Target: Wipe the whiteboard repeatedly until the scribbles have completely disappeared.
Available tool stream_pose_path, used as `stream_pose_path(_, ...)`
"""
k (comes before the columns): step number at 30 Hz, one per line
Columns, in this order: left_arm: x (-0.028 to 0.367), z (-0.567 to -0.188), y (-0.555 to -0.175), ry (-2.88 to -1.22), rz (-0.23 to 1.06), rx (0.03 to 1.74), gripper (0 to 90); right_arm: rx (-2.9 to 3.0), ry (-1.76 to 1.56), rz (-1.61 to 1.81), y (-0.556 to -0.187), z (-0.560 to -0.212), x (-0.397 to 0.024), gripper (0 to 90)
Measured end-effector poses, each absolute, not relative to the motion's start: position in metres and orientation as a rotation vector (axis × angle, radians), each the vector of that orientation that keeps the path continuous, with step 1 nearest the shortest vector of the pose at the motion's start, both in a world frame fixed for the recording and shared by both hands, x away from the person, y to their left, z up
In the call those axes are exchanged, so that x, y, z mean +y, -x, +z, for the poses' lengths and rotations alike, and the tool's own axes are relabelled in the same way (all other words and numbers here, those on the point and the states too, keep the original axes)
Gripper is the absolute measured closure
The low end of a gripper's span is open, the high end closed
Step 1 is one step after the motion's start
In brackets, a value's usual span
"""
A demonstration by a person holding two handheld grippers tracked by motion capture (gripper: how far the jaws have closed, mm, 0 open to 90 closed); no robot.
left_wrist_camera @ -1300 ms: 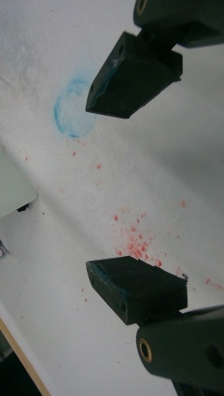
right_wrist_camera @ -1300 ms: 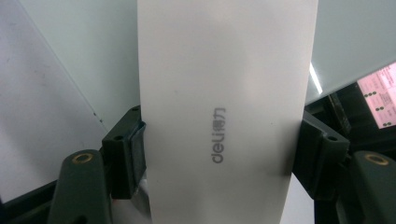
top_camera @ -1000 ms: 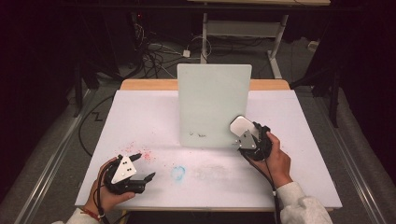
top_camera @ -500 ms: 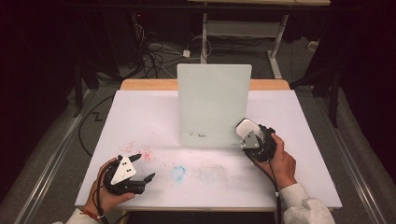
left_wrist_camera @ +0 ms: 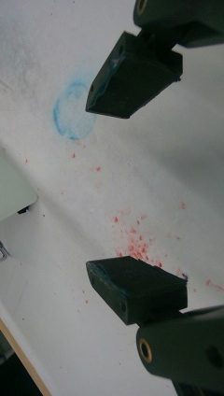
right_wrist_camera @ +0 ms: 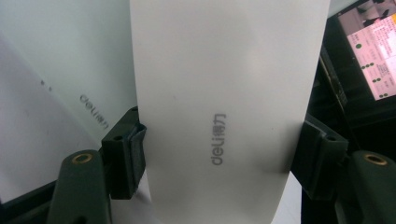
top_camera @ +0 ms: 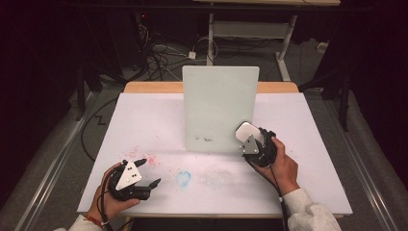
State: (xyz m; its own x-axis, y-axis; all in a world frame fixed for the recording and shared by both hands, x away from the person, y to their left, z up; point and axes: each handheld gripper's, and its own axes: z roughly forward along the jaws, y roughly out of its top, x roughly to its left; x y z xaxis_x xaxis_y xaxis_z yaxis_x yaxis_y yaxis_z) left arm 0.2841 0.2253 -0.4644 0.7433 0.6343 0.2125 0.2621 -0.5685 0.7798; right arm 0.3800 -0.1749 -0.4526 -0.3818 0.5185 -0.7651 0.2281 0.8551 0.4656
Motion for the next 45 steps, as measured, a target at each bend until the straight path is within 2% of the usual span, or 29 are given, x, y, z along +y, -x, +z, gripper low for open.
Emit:
stream_pose_path(10,0.227,-0.464,-0.283,-2.164,0.616,0.668,20.1,1.914,-0.605,0.447,-0.383,-0.442,-0.178,31.1)
stream_pose_path(31,0.223,-0.465,-0.284,-2.178,0.611,0.65,20.1,2.007,-0.432,0.371,-0.369,-0.48,-0.139,31.0)
stream_pose_path(45,0.224,-0.465,-0.284,-2.176,0.615,0.661,20.4,1.786,-0.688,0.49,-0.384,-0.435,-0.167,31.0)
